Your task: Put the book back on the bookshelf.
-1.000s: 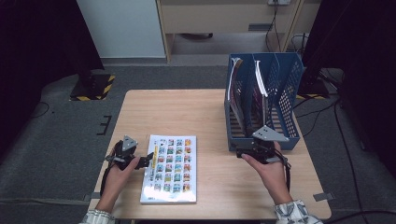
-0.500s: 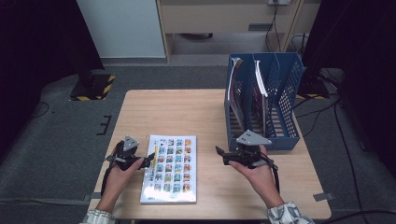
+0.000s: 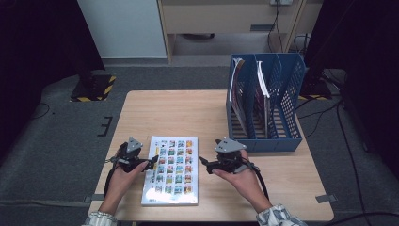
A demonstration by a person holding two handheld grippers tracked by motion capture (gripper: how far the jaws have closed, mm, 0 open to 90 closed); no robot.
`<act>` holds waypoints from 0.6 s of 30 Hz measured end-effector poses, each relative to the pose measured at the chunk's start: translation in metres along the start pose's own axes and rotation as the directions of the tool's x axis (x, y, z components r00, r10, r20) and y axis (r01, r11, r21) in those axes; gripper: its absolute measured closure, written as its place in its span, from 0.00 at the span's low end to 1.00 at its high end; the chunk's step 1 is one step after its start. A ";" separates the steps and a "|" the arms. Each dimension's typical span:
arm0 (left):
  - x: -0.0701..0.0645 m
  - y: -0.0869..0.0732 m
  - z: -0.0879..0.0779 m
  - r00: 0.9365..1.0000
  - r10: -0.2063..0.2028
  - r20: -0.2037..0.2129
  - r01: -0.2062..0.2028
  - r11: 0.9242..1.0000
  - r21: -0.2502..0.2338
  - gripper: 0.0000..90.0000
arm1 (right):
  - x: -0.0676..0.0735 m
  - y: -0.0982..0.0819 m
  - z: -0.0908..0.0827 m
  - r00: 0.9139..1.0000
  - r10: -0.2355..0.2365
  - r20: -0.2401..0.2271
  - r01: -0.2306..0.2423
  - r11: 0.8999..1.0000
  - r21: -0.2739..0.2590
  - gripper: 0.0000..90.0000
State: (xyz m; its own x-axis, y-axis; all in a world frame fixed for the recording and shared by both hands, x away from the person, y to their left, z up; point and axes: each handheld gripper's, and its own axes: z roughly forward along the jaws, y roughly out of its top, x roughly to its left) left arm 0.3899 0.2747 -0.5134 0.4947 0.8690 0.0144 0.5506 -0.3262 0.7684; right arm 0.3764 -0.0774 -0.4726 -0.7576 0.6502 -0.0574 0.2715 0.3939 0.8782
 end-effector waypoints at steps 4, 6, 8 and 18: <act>-0.002 0.000 0.002 1.000 0.006 0.000 -0.006 1.000 0.000 0.05 | 0.011 0.002 0.025 0.999 -0.001 -0.032 0.001 1.000 0.018 0.16; -0.002 0.000 0.002 1.000 0.005 -0.001 -0.005 1.000 -0.003 0.05 | 0.012 0.003 0.029 0.999 0.000 -0.036 0.001 1.000 0.019 0.18; -0.002 0.001 0.002 1.000 0.000 -0.006 0.000 1.000 -0.009 0.07 | 0.014 0.003 0.039 0.999 -0.005 -0.044 0.006 0.999 0.037 0.22; -0.003 0.001 0.007 1.000 -0.022 -0.001 0.022 1.000 0.013 0.09 | 0.018 -0.008 0.053 0.996 0.024 -0.089 -0.014 0.993 0.113 0.29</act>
State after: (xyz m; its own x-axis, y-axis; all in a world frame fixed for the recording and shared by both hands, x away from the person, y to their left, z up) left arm 0.3937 0.2694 -0.5165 0.4818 0.8763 -0.0021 0.5700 -0.3116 0.7603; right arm 0.3922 -0.0341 -0.5057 -0.8006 0.5992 0.0062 0.3475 0.4559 0.8194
